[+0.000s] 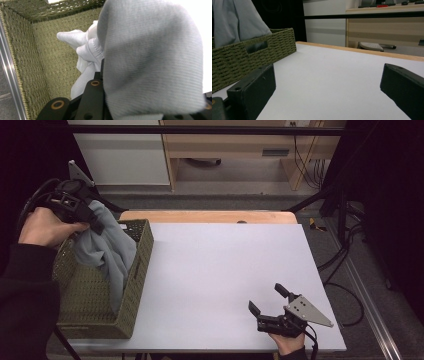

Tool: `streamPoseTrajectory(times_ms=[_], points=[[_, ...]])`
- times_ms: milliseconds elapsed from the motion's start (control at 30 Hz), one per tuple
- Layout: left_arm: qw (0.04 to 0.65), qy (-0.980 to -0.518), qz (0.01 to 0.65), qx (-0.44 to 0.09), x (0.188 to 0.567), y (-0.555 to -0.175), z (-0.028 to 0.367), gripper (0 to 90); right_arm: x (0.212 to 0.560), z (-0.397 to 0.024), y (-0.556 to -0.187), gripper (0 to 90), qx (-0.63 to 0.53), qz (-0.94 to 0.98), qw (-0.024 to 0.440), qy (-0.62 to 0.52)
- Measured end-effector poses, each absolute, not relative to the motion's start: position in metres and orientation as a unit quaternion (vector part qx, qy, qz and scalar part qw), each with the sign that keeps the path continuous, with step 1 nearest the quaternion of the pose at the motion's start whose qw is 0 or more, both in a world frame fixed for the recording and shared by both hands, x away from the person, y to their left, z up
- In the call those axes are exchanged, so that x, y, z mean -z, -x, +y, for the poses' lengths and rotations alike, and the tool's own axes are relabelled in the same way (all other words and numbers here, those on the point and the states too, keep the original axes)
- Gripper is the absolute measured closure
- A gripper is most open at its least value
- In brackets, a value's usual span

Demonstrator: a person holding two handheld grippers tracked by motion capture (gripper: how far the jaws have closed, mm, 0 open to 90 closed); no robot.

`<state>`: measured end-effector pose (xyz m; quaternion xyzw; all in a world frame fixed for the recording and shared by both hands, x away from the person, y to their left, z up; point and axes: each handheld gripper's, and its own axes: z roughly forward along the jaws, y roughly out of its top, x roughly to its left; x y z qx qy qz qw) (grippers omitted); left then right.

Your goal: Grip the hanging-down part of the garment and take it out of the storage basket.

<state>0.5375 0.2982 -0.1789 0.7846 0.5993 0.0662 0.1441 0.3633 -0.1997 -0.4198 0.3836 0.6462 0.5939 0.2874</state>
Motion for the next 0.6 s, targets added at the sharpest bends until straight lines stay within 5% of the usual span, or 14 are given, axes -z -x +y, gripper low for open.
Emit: streamPoseTrajectory(times_ms=[600], points=[[0.148, -0.782, 0.600, -0.077, 0.167, -0.531, 0.303, 77.3, 0.419, -0.197, -0.364, 0.3, -0.592, 0.650, 0.285, -0.383]])
